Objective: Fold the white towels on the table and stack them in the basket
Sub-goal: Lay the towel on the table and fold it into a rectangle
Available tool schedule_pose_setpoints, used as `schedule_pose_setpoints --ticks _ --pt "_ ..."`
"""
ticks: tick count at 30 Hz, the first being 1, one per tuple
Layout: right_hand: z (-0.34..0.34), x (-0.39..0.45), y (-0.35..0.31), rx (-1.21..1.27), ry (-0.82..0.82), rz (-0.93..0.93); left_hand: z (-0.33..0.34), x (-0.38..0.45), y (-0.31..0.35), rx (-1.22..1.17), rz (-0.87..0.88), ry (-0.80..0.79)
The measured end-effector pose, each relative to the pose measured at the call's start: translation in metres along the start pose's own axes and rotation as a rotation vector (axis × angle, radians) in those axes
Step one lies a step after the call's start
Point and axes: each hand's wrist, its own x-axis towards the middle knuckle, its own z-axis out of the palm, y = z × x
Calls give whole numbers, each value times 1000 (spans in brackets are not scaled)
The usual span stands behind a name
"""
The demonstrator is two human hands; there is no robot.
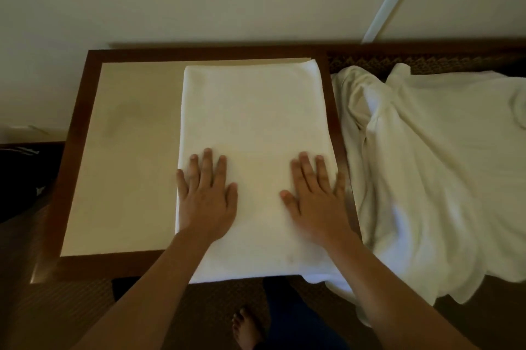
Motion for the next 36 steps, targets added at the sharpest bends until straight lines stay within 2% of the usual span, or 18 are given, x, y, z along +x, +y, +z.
schedule_pose_setpoints --ticks 5,13,17,25,28,30,31,34,36 --pt "-29 95 23 7 36 125 -13 79 -3 17 -87 6" --pt "-68 225 46 7 42 109 -36 205 -25 41 -126 32" --pt "-75 267 49 69 74 97 -43 249 -32 31 -129 51" --pt "-102 344 43 16 82 132 -64 326 -37 69 -178 58" --pt "-110 360 40 62 42 204 -75 345 -34 72 -225 -6" --pt "-112 363 39 151 55 227 -82 356 -33 -31 -258 -24" --pt "-110 362 40 222 102 225 -86 357 -37 -186 -279 20" --pt "-105 345 49 556 366 207 -95 335 -58 -877 -340 259" --pt "-105 322 56 695 366 192 -92 303 -71 -963 -357 293"
